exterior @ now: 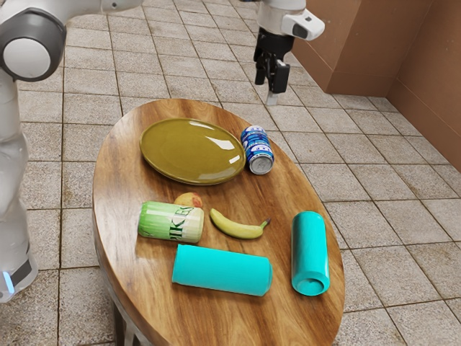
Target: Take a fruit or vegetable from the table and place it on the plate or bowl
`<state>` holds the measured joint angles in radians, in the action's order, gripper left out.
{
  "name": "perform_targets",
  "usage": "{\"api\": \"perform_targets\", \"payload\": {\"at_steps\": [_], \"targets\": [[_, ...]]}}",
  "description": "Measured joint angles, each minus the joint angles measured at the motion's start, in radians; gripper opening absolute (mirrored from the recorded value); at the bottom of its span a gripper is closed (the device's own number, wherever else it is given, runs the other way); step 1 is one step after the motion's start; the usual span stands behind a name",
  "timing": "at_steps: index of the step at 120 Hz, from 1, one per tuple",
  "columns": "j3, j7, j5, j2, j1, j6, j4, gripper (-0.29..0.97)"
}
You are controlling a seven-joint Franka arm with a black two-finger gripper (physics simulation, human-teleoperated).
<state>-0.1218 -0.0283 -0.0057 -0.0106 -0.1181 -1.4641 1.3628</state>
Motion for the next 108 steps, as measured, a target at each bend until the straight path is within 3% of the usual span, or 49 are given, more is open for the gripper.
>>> {"api": "perform_targets", "payload": {"at_steps": [20,28,36,49,76,108], "targets": [[-0.002,0.014,-0.006,0.0,0.007,0.009,-0.008,0.68],[0.003,0.014,-0.005,0.014,0.016,0.025,-0.104,0.68],[0.056,0.014,0.007,0.024,0.073,0.045,-0.219,0.68],[0.136,0.014,0.027,0.02,0.157,0.063,-0.26,0.68],[0.138,0.013,0.046,-0.185,0.097,0.04,-0.255,0.68],[0.143,0.011,0.042,-0.27,0.096,-0.017,-0.254,0.68]]}}
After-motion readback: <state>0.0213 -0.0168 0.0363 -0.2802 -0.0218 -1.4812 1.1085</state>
